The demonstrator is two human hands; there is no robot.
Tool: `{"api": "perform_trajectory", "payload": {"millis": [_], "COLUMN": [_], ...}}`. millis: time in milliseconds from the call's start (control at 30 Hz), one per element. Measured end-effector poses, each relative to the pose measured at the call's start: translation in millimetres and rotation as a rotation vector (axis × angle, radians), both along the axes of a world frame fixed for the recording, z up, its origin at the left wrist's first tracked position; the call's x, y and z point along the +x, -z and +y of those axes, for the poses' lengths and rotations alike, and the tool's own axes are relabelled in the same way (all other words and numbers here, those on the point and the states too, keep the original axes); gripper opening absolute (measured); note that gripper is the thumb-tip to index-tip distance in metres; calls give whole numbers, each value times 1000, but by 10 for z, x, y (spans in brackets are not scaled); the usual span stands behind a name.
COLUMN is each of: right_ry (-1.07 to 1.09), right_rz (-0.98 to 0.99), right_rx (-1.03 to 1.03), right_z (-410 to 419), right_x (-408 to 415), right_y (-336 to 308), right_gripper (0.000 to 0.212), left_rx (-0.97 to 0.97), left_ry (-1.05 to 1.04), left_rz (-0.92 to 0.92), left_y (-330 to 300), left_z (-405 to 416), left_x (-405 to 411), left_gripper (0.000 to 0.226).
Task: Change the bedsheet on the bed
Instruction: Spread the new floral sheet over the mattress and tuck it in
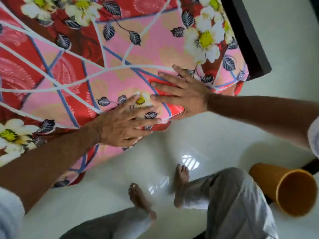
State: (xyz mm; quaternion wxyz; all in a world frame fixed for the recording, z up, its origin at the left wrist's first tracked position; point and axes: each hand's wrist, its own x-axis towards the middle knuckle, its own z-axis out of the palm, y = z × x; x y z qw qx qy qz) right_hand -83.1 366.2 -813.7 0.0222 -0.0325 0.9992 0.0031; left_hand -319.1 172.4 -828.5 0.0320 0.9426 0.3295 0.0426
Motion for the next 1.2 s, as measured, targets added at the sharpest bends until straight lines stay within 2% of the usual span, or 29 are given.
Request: {"api": "perform_trajectory", "payload": {"millis": [200,533,600,667,800,933,967,1033,1067,1133,1200], "right_ry": [39,15,64,201,487,433,499,814,996,1221,1264], "right_rz": [124,303,314,361,566,781,863,987,1006,954,886], "right_rx": [34,240,253,233,131,-56,-52,-42,-106,-415,-653], "right_z": [-83,-110,-164,-294,-704,-747,-668,-445,-311,-75,108], "right_x": [37,166,215,345,618,1033,1157,1391,1479,1587,1652], "right_y": [114,378,361,442,814,854,848,822,810,765,744], "right_gripper": [94,106,107,107,90,51,47,52,57,66,65], "left_rx": [57,155,168,187,318,404,409,417,432,441,439], "left_ry": [-27,-15,-21,-51,-190,-307,-310,-300,-292,-280,-286], "left_rz": [-17,161,212,266,420,534,543,561,565,564,553], "left_y": [46,65,0,-65,19,150,148,191,237,302,282], "left_z": [-83,-142,-168,-217,-340,-310,-304,-325,-337,-306,-207], "left_x": [29,79,119,174,517,832,854,895,917,1000,1107], "left_gripper": [43,47,48,50,60,69,68,66,65,69,73]}}
